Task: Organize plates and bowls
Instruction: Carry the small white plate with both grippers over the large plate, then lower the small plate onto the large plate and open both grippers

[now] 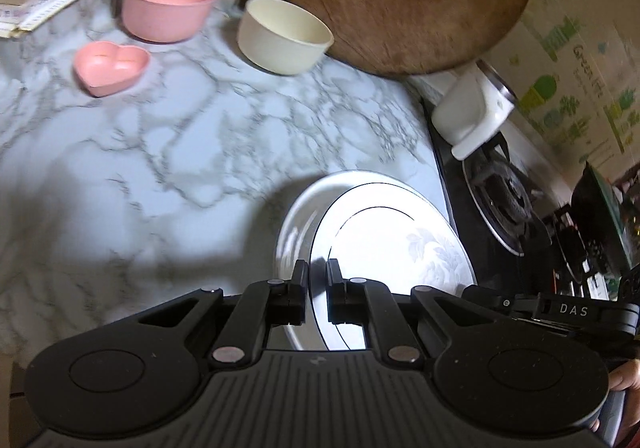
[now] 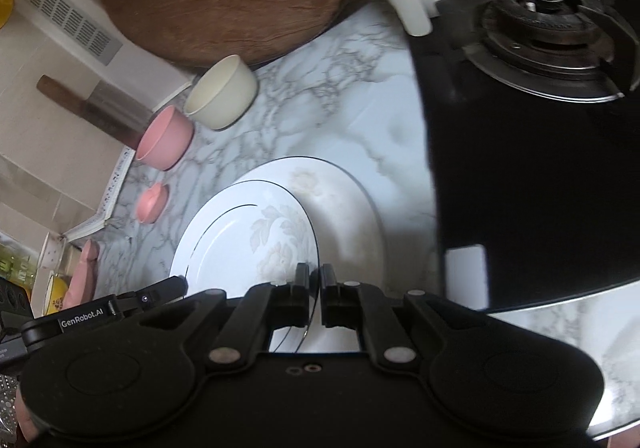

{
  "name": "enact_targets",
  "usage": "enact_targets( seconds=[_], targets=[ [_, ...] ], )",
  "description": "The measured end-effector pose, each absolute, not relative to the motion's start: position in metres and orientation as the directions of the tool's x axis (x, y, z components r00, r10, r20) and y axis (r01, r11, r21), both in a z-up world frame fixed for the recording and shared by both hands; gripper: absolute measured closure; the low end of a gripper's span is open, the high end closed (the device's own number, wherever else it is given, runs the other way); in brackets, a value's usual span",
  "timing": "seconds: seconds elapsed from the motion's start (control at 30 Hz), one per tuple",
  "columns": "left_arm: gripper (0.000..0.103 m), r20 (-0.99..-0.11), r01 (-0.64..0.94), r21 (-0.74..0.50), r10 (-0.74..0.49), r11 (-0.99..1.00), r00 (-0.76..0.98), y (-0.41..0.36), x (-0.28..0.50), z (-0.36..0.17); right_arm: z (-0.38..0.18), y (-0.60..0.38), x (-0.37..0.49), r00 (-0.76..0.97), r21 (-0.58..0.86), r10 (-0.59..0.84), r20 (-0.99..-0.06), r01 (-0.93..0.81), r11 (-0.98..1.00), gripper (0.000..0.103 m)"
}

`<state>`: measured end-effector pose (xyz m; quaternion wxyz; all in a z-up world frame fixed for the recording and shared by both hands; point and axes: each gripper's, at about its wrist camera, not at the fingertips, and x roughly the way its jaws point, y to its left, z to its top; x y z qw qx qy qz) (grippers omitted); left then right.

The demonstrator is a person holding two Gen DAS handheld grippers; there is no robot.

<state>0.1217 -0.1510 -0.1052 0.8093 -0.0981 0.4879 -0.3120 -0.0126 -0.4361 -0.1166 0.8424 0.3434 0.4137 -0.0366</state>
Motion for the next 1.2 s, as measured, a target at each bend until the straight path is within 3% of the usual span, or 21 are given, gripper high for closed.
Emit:
enact_targets(
  seconds=[1.2],
  targets=[
    [0.094,-0.761,0.431,-0.440,-0.582,0.788,0.288,-0.172,0.130,-0.122,-0.127,-0.441,-0.010,0.628,0.504,0.215,-0.748,0.327,0.800,0.097]
  ],
)
